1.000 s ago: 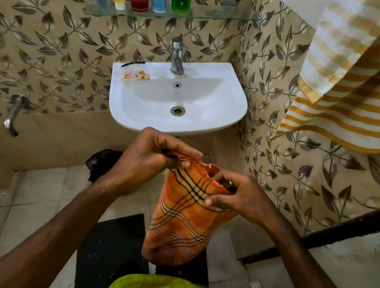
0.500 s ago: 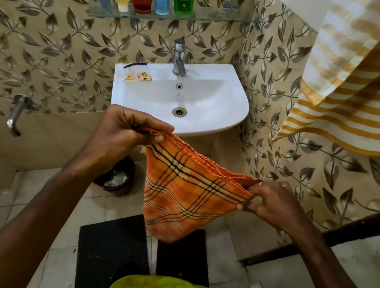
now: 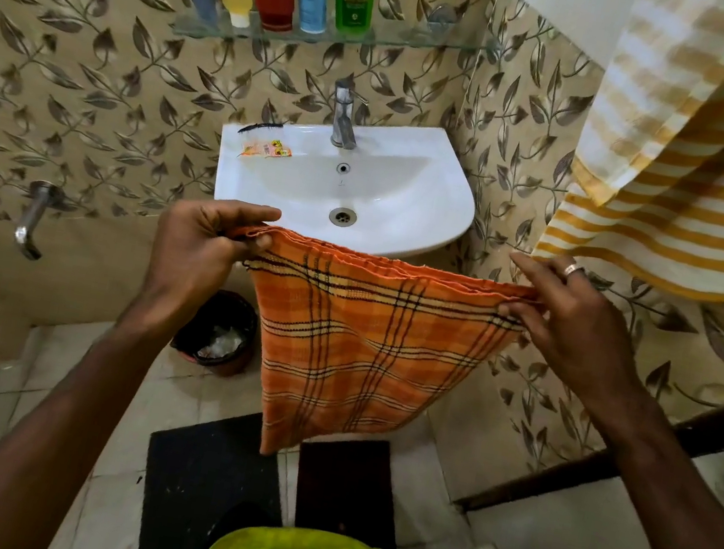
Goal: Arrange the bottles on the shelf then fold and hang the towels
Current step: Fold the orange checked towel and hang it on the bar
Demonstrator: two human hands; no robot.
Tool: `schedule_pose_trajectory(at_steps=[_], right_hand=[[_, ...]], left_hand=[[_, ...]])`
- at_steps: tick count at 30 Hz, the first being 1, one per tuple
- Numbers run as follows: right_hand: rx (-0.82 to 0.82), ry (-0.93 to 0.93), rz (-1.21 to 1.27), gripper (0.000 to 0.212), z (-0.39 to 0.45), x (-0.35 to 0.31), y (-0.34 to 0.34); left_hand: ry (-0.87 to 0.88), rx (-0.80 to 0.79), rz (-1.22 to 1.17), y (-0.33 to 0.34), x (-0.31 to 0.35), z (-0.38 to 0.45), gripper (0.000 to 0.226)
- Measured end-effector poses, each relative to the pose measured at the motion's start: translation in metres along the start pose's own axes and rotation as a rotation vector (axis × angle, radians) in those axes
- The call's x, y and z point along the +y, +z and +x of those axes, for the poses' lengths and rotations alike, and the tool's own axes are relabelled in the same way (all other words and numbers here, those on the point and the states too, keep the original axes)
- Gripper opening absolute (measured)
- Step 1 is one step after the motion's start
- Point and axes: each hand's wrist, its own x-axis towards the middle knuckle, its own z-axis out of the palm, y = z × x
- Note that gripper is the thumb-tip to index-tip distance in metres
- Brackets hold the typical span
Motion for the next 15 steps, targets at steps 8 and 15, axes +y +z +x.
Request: schedule_pose_trajectory(at_steps=[8,15], right_hand=[[-0.393,0.011,0.195,0.012,0.028,-0.023,-0.034],[-0.171,0.121,0.12,0.009,0.039,-0.024,-0.033]], left_hand=[[-0.111,0.059,0.061,-0.003,-0.016,0.007,0.027],[-0.154,0.009,0.029,-0.005,-0.016,0.01,0.023]])
